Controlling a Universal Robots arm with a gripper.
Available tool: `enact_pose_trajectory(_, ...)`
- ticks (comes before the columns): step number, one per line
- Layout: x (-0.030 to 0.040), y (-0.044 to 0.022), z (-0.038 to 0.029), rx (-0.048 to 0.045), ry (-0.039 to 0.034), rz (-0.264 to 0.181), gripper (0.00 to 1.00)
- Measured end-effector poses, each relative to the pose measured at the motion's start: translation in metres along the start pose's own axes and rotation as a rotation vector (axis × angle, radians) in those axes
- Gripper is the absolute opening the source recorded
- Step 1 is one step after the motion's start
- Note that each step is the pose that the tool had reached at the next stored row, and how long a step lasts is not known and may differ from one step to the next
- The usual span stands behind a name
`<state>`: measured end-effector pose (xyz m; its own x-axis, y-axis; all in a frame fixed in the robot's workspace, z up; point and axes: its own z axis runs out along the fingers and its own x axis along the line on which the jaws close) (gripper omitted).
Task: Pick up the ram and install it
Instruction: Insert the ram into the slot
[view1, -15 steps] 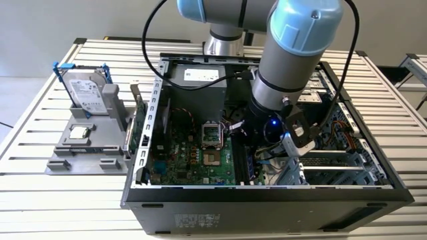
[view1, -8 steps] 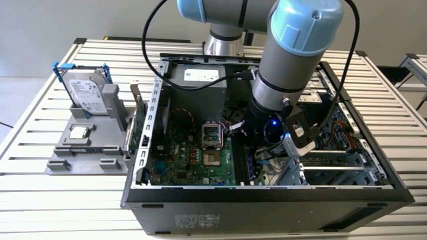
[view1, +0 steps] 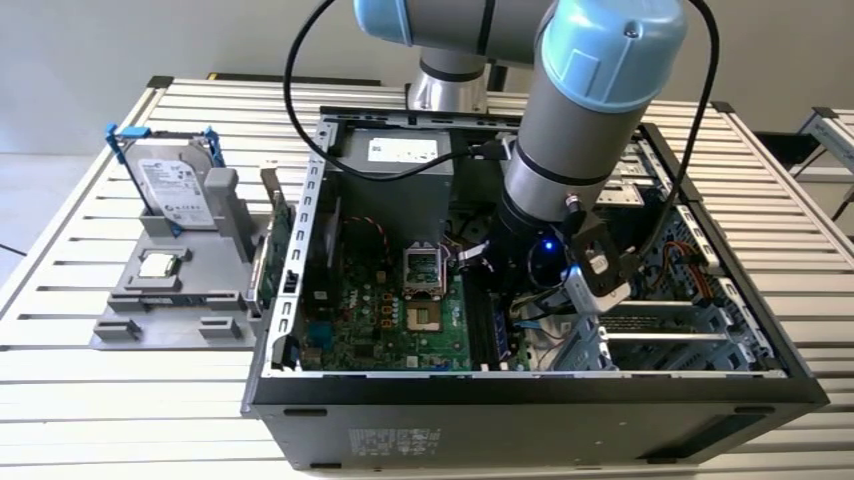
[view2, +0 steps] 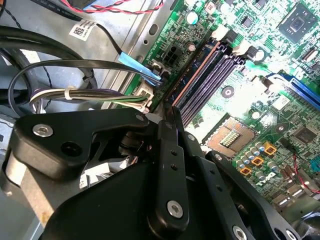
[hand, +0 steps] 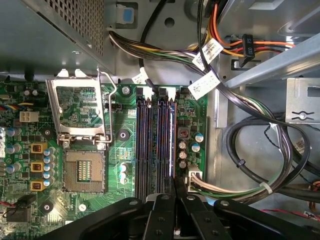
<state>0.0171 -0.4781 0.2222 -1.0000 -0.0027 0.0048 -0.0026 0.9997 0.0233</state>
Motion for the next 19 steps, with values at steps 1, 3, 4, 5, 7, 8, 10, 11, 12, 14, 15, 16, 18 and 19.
enact_pose_trajectory(1,0.0000,0.0000,0.0000,-0.0001,0.0000,0.000,0.00)
enact_pose_trajectory(3,0.0000,0.0000,0.0001,-0.0001,0.0000,0.000,0.00)
enact_pose_trajectory(4,0.0000,-0.0001,0.0001,0.0001,0.0000,0.000,0.00)
enact_pose_trajectory(5,0.0000,-0.0001,0.0002,0.0004,0.0001,0.000,0.00)
enact_pose_trajectory(7,0.0000,-0.0001,0.0008,0.0004,0.0000,0.000,0.00)
enact_pose_trajectory(8,0.0000,0.0000,0.0009,0.0005,0.0000,0.000,0.00)
enact_pose_trajectory(10,0.0000,-0.0001,0.0009,0.0007,0.0000,0.000,0.00)
enact_pose_trajectory(11,0.0000,0.0000,0.0010,0.0006,0.0000,0.000,0.00)
enact_pose_trajectory(12,0.0000,-0.0001,0.0010,0.0006,0.0000,0.000,0.00)
enact_pose_trajectory(14,0.0000,-0.0001,0.0010,0.0011,-0.0001,0.000,0.00)
enact_pose_trajectory(15,0.0000,-0.0002,0.0012,0.0006,-0.0003,0.000,1.00)
enact_pose_trajectory(16,0.0000,-0.0001,0.0013,0.0003,-0.0001,0.000,1.00)
enact_pose_trajectory(18,0.0000,-0.0001,0.0013,0.0002,-0.0001,0.000,1.00)
enact_pose_trajectory(19,0.0000,-0.0001,0.0013,0.0006,0.0000,0.000,1.00)
